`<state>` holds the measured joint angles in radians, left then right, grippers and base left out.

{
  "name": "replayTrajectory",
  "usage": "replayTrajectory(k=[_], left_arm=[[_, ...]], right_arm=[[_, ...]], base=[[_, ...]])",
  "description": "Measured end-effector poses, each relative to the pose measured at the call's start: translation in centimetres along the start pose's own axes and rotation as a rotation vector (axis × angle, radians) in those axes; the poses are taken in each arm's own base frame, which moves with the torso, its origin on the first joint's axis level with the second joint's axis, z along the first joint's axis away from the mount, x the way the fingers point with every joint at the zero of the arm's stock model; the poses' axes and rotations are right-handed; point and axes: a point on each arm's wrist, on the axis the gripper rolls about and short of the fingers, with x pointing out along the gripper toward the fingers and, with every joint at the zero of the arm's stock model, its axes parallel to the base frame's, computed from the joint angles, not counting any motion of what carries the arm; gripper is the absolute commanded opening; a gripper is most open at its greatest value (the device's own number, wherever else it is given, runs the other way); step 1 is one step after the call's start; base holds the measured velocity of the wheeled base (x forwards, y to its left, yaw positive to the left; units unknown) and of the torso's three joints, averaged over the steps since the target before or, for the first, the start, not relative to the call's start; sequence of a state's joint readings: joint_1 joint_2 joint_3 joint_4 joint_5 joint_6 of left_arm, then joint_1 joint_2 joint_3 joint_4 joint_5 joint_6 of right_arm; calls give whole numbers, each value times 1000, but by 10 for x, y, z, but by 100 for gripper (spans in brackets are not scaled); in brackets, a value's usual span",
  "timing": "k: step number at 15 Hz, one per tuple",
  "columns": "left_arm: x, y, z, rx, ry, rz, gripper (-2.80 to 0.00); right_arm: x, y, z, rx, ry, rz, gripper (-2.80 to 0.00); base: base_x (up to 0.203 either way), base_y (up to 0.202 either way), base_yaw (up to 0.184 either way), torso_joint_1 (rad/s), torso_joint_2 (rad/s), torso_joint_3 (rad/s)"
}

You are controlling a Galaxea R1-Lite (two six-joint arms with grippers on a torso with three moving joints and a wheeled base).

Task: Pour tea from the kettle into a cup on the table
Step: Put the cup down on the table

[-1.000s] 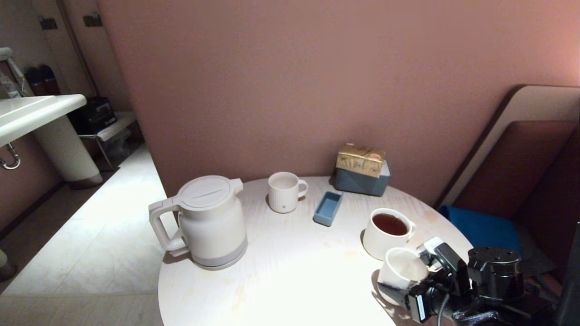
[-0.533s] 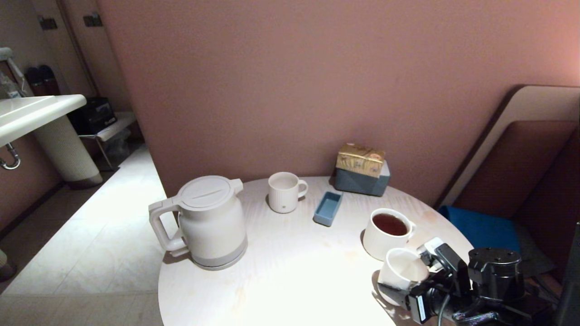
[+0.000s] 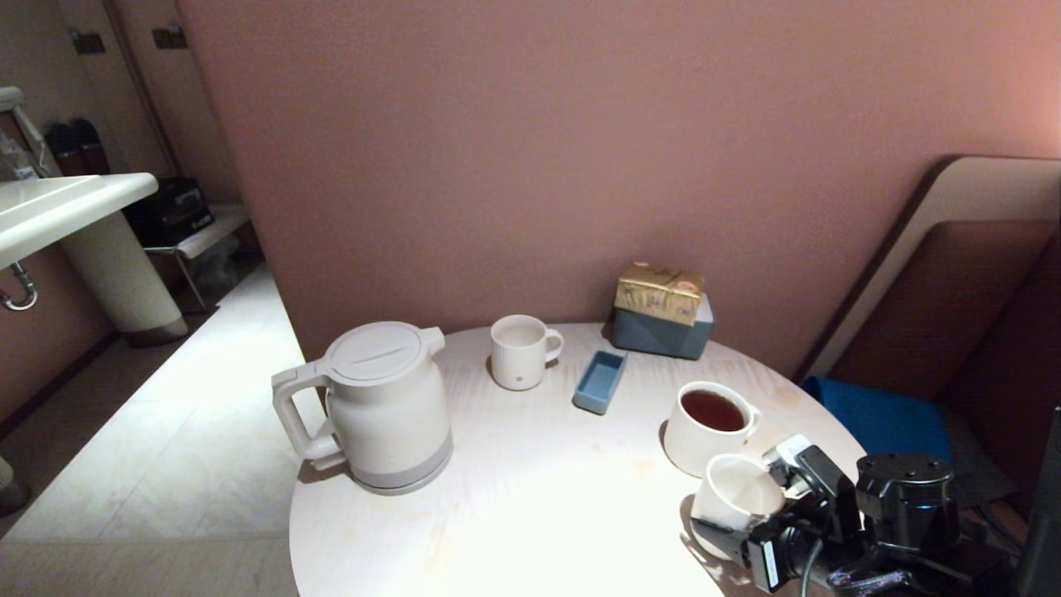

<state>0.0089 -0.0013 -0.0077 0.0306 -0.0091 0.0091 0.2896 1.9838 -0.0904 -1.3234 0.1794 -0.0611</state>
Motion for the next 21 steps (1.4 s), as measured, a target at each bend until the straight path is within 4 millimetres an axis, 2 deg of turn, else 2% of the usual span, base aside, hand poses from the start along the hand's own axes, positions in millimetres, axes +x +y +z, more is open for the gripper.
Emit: replayTrajectory(k=[21], left_arm=[[0,0,0,0,0,0,-280]], right_arm=[[-1,-1,1,-6,-32,-29,-280]], base=[[0,0,0,0,0,0]])
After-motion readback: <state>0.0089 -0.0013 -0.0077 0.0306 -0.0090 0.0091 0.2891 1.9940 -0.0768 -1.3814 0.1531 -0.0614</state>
